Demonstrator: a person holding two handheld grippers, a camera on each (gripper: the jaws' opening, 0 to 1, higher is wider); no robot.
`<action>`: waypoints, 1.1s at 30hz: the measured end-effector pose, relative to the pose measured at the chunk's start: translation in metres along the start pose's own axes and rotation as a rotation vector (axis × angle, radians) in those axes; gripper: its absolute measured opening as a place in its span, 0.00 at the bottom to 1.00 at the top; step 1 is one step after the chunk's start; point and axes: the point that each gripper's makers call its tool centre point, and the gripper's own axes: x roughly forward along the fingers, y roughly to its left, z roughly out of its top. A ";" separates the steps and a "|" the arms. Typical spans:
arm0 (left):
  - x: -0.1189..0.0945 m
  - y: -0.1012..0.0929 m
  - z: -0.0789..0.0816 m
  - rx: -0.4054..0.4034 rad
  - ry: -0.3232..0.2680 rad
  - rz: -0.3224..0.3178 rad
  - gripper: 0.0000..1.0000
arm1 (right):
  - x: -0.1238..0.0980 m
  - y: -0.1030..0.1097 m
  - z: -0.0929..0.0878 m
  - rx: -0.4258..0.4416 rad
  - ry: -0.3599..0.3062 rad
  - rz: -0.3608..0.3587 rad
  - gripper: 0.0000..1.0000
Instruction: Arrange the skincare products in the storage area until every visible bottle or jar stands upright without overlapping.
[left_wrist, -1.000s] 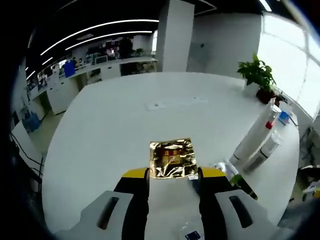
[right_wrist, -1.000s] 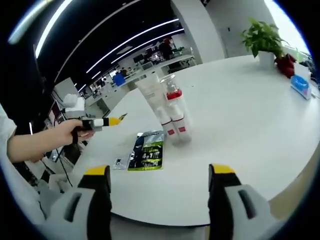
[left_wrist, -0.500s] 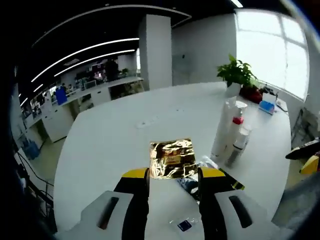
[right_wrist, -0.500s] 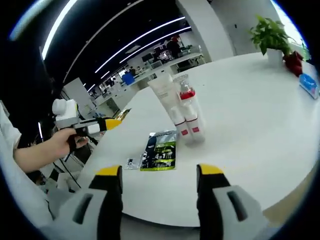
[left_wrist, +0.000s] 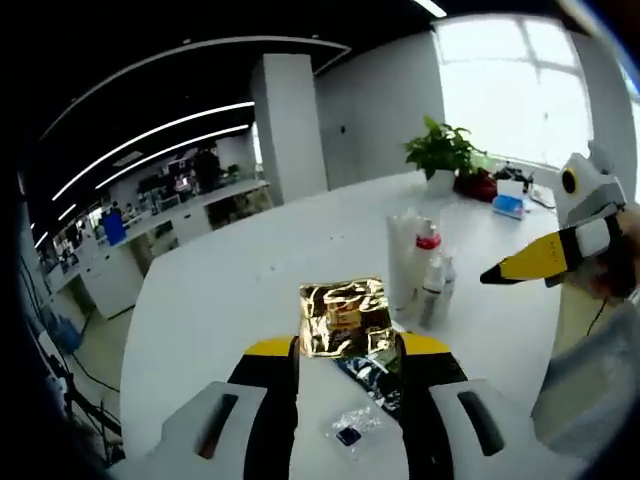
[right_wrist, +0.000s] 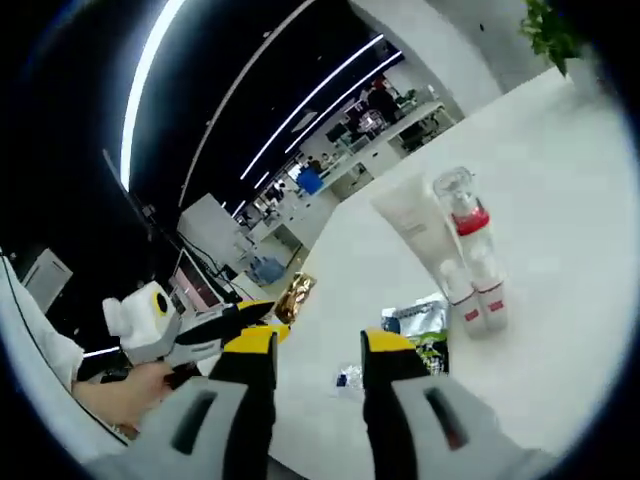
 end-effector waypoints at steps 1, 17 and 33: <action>-0.003 -0.003 0.001 0.021 -0.005 -0.006 0.35 | 0.005 0.001 0.001 0.000 0.001 0.009 0.32; -0.016 -0.025 0.013 0.101 -0.060 -0.040 0.35 | 0.035 0.011 0.007 0.215 -0.031 0.128 0.09; -0.014 -0.022 0.002 0.025 -0.038 -0.071 0.36 | 0.036 0.016 0.003 0.235 0.009 0.146 0.01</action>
